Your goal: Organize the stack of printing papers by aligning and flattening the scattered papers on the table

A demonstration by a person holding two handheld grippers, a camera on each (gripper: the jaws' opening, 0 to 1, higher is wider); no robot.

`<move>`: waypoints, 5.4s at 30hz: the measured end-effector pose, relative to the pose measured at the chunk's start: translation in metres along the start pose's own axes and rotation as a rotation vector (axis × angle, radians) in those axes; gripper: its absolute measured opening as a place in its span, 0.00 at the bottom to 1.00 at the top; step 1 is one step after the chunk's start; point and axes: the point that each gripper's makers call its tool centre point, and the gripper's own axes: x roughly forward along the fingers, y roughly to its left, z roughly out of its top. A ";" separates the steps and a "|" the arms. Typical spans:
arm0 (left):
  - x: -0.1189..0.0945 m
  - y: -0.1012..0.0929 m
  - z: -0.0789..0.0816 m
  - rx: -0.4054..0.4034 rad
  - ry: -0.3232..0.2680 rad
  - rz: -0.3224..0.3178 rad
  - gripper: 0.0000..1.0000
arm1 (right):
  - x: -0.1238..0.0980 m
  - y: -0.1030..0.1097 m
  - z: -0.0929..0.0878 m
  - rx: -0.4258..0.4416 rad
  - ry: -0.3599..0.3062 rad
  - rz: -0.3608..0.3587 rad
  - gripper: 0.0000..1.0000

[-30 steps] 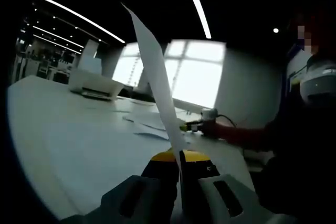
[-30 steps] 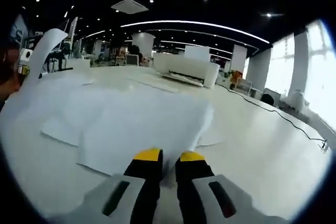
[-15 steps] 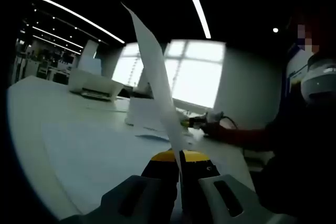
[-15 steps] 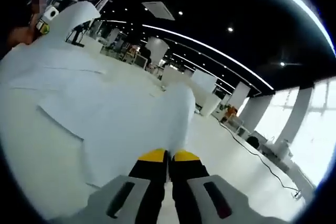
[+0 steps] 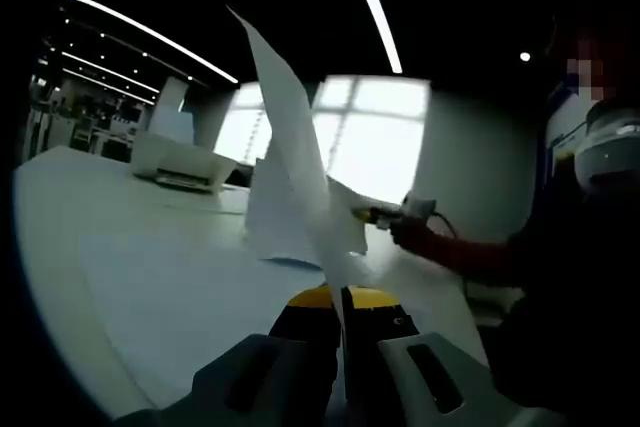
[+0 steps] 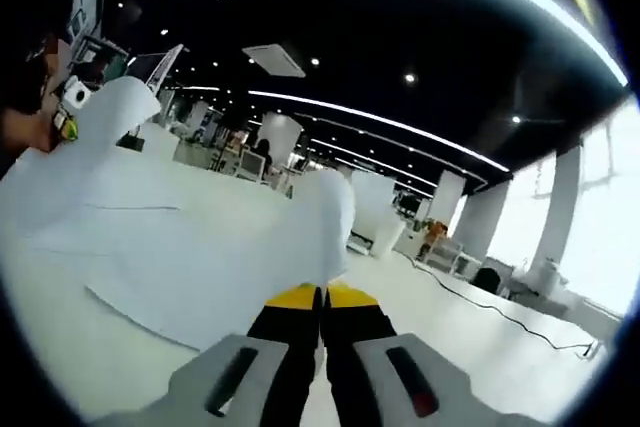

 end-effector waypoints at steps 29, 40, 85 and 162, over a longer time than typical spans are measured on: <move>0.000 0.008 0.000 0.017 0.004 0.005 0.06 | -0.019 0.034 0.138 -0.093 -0.220 0.064 0.00; 0.001 0.007 0.000 0.023 0.004 0.009 0.06 | -0.044 0.036 0.208 -0.136 -0.349 0.081 0.00; -0.003 0.012 -0.001 0.056 0.007 0.022 0.06 | -0.130 0.114 0.304 -0.185 -0.474 0.492 0.00; -0.001 0.007 -0.001 0.057 0.007 0.012 0.06 | -0.108 0.199 0.230 -0.248 0.238 1.443 0.00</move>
